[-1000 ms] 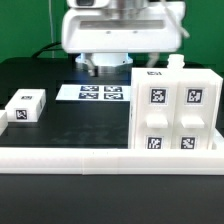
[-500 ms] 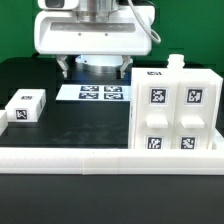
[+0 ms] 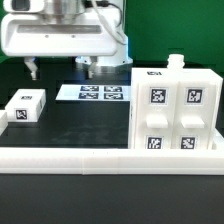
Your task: Assemble cabinet
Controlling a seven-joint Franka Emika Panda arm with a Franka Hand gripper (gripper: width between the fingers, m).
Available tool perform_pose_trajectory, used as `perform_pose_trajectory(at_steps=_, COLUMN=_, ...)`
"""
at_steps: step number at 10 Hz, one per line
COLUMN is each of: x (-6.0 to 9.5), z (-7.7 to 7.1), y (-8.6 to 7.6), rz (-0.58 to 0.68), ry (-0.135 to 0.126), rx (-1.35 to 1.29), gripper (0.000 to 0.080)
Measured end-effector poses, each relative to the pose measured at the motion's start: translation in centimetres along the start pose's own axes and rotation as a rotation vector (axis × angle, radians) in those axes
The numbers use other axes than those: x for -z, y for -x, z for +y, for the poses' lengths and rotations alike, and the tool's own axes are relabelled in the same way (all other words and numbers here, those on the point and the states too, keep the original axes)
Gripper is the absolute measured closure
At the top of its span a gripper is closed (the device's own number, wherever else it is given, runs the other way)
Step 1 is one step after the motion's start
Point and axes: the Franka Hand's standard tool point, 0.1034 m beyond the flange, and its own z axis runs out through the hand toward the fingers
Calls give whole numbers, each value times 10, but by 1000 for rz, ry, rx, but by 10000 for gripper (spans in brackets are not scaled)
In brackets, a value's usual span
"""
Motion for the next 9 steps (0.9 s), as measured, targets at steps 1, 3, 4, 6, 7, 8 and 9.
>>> perform_pose_trajectory(at_steps=1, x=-2, z=11, y=4, rz=-4, ry=0, rx=21, gripper=2)
perform_pose_trajectory(at_steps=3, x=-4, z=29, y=10, rz=-8, ry=-2, rx=47, gripper=2)
perform_pose_trajectory(at_steps=4, x=-5, z=40, y=11, rz=-6, ry=1, rx=48, gripper=2)
perform_pose_trajectory(at_steps=6, x=-9, z=53, y=17, rz=-16, ry=3, rx=61, gripper=2)
perform_pose_trajectory(at_steps=7, x=-13, z=60, y=19, rz=-21, ry=4, rx=61, gripper=2)
perform_pose_trajectory(at_steps=8, x=-15, z=60, y=20, rz=-26, ry=4, rx=61, gripper=2)
perform_pose_trajectory(at_steps=9, x=-20, z=60, y=23, rz=-34, ry=3, rx=61, gripper=2)
